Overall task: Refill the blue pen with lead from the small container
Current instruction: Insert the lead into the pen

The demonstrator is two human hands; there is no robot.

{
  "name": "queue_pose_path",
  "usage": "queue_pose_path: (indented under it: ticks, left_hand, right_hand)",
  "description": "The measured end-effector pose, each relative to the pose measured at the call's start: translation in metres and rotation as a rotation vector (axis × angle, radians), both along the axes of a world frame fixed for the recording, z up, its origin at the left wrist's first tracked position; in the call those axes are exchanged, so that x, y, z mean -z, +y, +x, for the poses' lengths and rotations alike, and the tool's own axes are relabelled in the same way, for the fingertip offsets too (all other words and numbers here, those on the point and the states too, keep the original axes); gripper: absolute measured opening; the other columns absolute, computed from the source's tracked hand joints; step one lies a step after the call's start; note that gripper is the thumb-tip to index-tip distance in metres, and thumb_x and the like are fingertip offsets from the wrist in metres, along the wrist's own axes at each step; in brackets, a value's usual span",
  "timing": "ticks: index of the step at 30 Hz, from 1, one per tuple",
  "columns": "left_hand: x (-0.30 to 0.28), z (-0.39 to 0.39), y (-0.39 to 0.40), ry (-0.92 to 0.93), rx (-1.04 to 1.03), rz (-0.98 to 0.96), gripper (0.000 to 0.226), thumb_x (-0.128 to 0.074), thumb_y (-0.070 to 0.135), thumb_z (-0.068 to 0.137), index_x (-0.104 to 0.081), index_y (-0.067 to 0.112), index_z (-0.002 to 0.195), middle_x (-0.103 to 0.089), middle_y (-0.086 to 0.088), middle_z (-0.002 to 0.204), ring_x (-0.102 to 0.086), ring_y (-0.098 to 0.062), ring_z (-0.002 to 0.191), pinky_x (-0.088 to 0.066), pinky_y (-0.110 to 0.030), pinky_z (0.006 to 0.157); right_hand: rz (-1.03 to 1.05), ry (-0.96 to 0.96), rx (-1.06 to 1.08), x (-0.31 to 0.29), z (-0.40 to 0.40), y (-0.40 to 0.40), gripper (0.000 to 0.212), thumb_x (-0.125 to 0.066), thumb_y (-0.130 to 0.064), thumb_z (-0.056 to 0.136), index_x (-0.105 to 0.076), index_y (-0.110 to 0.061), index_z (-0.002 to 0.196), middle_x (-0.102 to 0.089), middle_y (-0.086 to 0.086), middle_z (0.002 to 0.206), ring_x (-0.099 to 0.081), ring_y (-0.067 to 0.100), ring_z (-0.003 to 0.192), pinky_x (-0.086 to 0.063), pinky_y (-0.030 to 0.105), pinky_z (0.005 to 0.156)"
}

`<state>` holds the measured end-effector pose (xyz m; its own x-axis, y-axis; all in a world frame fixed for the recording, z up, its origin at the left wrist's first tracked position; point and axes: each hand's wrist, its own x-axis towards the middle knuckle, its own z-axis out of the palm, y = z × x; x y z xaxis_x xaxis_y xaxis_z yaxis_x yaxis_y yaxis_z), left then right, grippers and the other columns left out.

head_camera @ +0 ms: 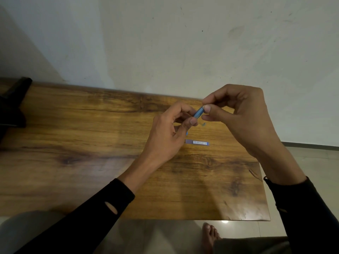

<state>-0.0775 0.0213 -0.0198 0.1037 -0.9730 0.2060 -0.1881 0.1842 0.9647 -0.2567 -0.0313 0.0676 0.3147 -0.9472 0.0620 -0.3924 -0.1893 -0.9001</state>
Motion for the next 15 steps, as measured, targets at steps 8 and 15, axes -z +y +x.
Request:
queue_pose_path:
  ticks: [8,15]
  left_hand:
    - [-0.006,0.001,0.001,0.067,0.01,-0.001,0.009,-0.073,0.016,0.105,-0.069,0.022,0.11,-0.079,0.019,0.099,-0.082,-0.006,0.097,-0.068,-0.03,0.072]
    - [-0.005,0.003,0.0,0.047,0.0,-0.01,0.01,-0.074,0.016,0.104,-0.068,0.024,0.109,-0.082,0.005,0.099,-0.081,-0.012,0.098,-0.067,-0.032,0.076]
  right_hand:
    - [0.119,-0.246,-0.104,0.005,-0.015,-0.009,0.035,-0.083,-0.003,0.09,-0.073,-0.008,0.123,-0.079,0.016,0.099,-0.08,0.035,0.096,-0.069,0.042,0.079]
    - [-0.187,0.719,-0.084,0.067,-0.014,-0.006,0.023,-0.068,-0.008,0.101,-0.071,-0.015,0.122,-0.067,0.005,0.112,-0.065,0.021,0.091,-0.053,0.036,0.074]
